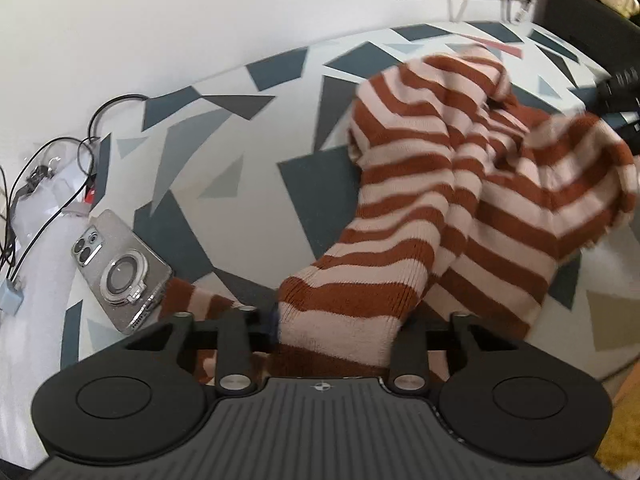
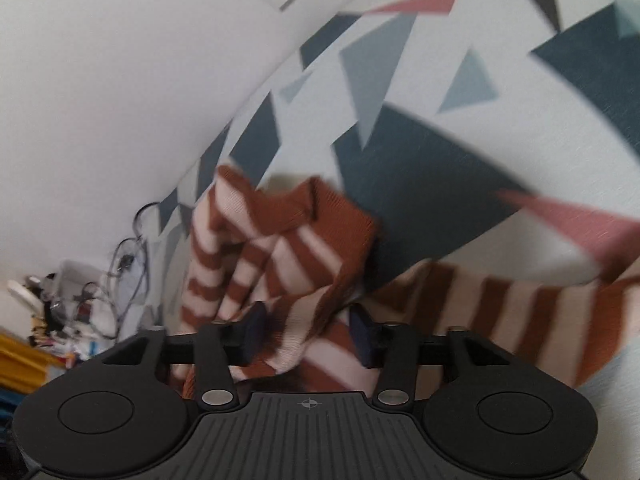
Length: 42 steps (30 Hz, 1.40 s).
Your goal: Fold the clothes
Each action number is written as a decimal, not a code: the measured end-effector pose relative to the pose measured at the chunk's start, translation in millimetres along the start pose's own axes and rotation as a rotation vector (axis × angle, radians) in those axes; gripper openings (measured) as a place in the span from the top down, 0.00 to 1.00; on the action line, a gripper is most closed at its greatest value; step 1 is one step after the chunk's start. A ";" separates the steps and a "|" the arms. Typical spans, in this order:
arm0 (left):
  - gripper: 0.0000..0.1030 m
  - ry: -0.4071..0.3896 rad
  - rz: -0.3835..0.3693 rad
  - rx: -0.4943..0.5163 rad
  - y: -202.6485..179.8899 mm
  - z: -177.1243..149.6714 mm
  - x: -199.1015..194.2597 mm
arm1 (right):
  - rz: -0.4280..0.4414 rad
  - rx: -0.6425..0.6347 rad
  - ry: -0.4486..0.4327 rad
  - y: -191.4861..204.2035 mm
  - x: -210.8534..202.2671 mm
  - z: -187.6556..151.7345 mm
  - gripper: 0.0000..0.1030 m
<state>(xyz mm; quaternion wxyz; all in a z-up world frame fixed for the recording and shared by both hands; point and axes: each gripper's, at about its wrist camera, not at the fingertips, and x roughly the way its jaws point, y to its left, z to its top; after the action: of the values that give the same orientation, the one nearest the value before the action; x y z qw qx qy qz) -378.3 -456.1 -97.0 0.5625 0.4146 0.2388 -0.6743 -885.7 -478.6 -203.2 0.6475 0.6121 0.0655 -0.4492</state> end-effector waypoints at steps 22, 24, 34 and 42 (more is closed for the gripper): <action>0.76 -0.143 -0.497 0.197 -171.7 140.0 -16.4 | -0.165 0.157 -0.617 -111.3 -240.0 53.7 0.96; 0.75 -0.139 -0.443 0.194 -172.8 149.6 0.9 | -0.186 0.124 -0.614 -112.5 -250.3 54.3 0.96; 0.45 -0.154 -0.072 0.145 -115.7 161.4 37.1 | -0.328 -0.086 -0.527 -72.3 -202.2 38.7 0.56; 0.36 -0.192 -0.195 0.316 -153.8 113.5 0.8 | -0.461 0.015 -0.421 -110.0 -170.9 -15.6 0.49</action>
<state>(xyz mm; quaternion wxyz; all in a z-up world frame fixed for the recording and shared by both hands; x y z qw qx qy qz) -558.4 -507.1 -58.3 0.4427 0.4064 0.1142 -0.7911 -1051.7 -362.8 -179.2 0.5234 0.4794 0.0640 -0.7015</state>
